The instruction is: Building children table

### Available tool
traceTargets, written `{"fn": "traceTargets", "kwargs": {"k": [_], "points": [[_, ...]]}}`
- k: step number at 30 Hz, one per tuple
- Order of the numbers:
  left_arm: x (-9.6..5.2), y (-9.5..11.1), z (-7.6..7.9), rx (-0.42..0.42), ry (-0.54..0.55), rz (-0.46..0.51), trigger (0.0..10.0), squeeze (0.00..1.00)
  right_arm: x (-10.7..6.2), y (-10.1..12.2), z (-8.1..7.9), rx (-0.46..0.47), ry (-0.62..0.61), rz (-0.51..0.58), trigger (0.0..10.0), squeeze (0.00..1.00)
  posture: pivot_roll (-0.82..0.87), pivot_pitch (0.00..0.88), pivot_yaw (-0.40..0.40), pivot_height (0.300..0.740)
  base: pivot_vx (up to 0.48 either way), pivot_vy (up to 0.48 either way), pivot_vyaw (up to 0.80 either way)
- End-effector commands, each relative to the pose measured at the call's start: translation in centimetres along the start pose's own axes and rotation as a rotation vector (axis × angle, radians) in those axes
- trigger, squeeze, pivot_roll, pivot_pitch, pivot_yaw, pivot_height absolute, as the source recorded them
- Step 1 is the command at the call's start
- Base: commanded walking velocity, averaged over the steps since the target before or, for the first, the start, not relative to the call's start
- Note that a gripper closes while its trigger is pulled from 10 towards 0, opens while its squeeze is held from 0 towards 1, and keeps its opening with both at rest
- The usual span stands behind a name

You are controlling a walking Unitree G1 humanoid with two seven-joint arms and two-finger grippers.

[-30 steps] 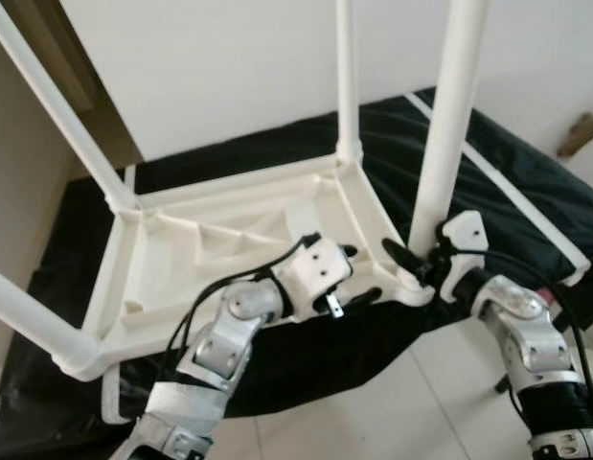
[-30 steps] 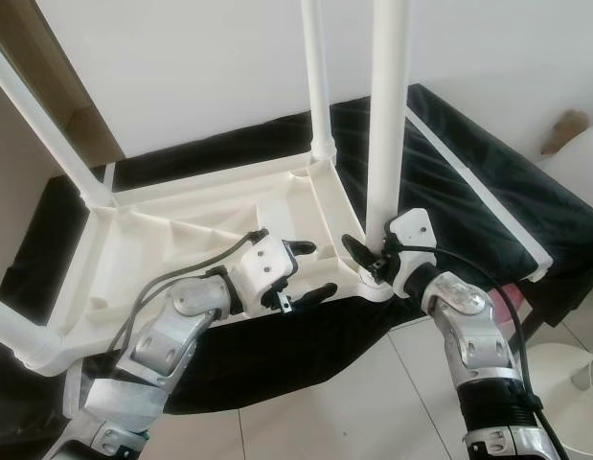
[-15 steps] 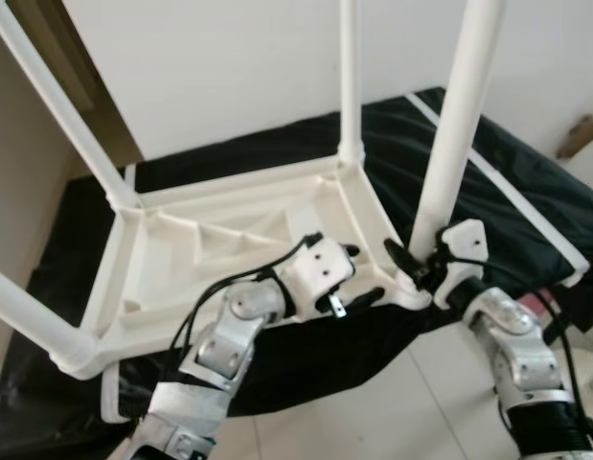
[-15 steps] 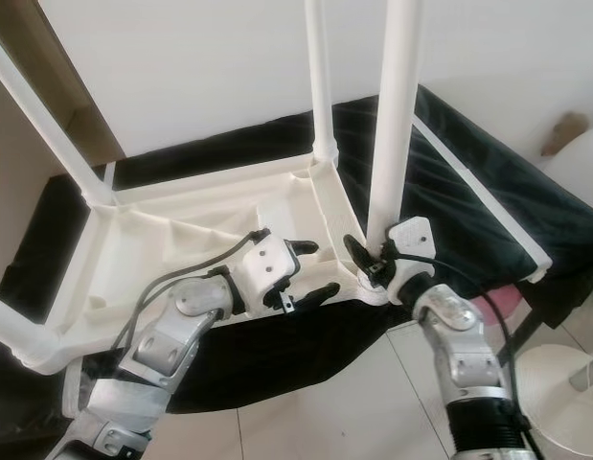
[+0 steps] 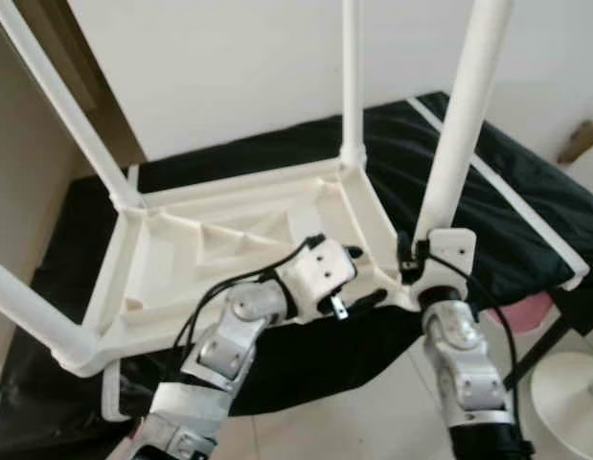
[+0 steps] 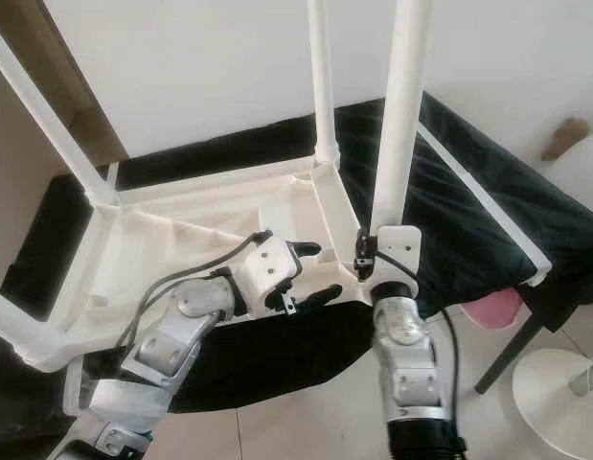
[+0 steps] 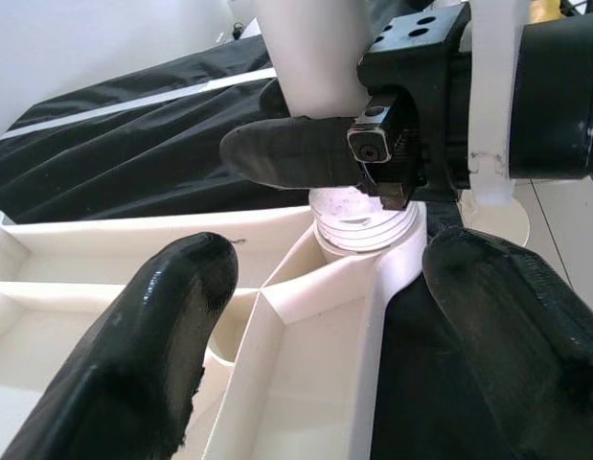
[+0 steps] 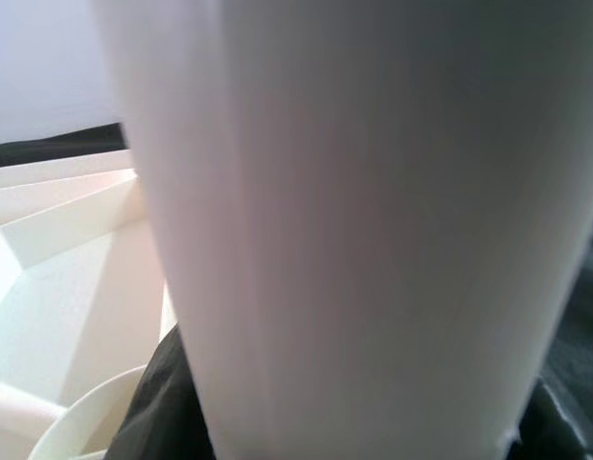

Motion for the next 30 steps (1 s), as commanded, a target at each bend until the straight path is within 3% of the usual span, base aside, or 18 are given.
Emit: {"fn": "traceTargets", "kwargs": {"k": [1,20,21,25,30], "points": [[-0.1,-0.1,-0.9,0.003,0.074,0.000,10.0,0.00,-0.7,-3.3,-0.2,0.082,-0.025,-0.160,10.0,0.00,-0.16,0.000,0.138,0.740,0.000,0.000,0.00],[-0.6,-0.3,-1.3,0.008,0.082,-0.008,10.0,0.00,-0.8,-2.4,-1.3,0.063,-0.034,-0.128,10.0,0.00,-0.12,0.000,0.131,0.740,0.000,0.000,0.00],[-0.6,-0.4,-1.2,0.007,0.088,-0.007,10.0,0.00,-0.5,-2.0,-1.0,0.061,-0.023,-0.108,10.0,1.00,-0.12,0.000,0.122,0.740,0.000,0.000,0.00],[-0.6,-0.4,-1.2,0.006,0.093,-0.005,10.0,0.00,-0.3,-1.5,-0.8,0.069,-0.001,-0.078,10.0,1.00,-0.12,0.000,0.116,0.740,0.000,0.000,0.00],[-0.5,-0.4,-1.1,0.005,0.099,-0.003,10.0,0.00,-0.1,-0.5,-0.4,0.078,0.114,-0.017,10.0,1.00,-0.11,0.000,0.109,0.740,0.000,0.000,0.00]]}}
Point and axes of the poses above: a point about 5 cm out from each wrist's last joint towards the gripper, its own x axis pointing out of the wrist towards the gripper, its own y axis along the axis of the wrist's last joint, z = x × y, the point moved 4 cm from there along x, pointing out of the wrist towards the gripper, and after that the axes turned 6 degrees about -x, right-handed, at the moved point
